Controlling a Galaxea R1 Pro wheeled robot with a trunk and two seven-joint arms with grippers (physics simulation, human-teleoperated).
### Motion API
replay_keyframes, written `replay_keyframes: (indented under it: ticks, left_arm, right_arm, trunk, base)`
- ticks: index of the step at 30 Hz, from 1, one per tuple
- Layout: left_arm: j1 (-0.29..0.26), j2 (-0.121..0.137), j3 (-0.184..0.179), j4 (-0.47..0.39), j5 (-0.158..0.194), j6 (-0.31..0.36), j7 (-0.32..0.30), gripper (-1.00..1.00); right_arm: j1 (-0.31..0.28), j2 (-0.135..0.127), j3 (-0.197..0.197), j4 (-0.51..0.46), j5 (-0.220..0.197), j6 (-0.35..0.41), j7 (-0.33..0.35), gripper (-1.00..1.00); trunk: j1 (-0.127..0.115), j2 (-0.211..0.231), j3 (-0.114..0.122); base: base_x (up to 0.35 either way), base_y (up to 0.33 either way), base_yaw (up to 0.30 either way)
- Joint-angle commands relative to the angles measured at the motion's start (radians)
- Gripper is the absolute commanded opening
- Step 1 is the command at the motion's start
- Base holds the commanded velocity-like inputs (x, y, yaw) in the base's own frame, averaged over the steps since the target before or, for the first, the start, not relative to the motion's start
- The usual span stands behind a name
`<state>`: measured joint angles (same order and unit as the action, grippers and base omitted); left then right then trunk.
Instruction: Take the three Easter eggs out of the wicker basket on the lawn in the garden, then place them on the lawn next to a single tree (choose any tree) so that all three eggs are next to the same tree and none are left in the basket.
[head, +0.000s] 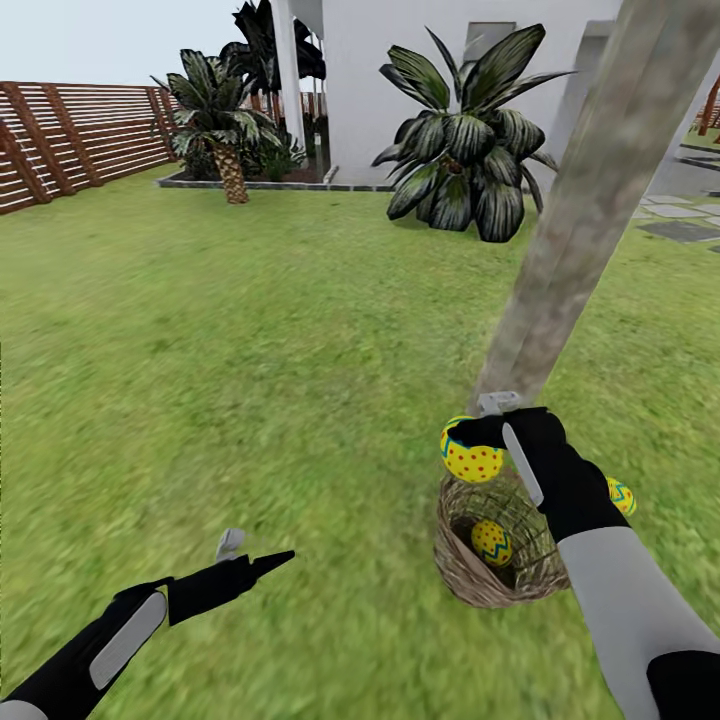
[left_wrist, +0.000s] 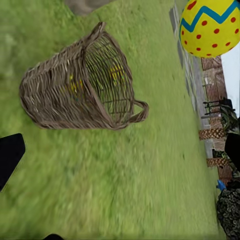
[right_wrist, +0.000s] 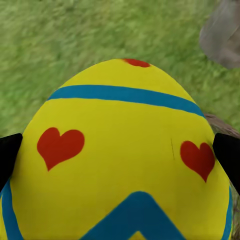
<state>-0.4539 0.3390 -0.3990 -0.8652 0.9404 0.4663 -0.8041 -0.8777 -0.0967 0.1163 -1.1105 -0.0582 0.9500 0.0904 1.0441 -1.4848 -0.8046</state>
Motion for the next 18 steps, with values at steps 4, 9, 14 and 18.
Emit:
replay_keyframes:
  ticks: [4,9,14,18]
  left_arm:
    - [0.000,0.000,0.000,0.000,0.000,0.000,0.003,1.00]
    - [0.000,-0.001,0.000,0.000,0.001,0.000,0.003,1.00]
    - [0.000,0.000,0.000,0.000,0.002,0.000,0.003,1.00]
    - [0.000,0.000,0.000,0.000,0.003,0.000,0.003,1.00]
  right_arm:
    - [0.000,-0.001,-0.002,0.000,-0.001,-0.003,0.000,-1.00]
    - [0.000,-0.002,-0.002,0.001,-0.002,-0.004,0.006,-1.00]
    - [0.000,0.000,0.000,0.003,-0.002,-0.004,0.005,-1.00]
    - [0.000,0.000,0.001,0.004,-0.002,-0.004,0.005,-1.00]
  trunk:
    - [0.000,0.000,0.000]
    - [0.000,0.000,0.000]
    - [0.000,0.000,0.000]
    - [0.000,0.000,0.000]
  base:
    - [0.145,0.260,0.000]
    - [0.156,0.256,-0.200]
    - [0.157,0.256,-0.275]
    - [0.115,0.258,-0.248]
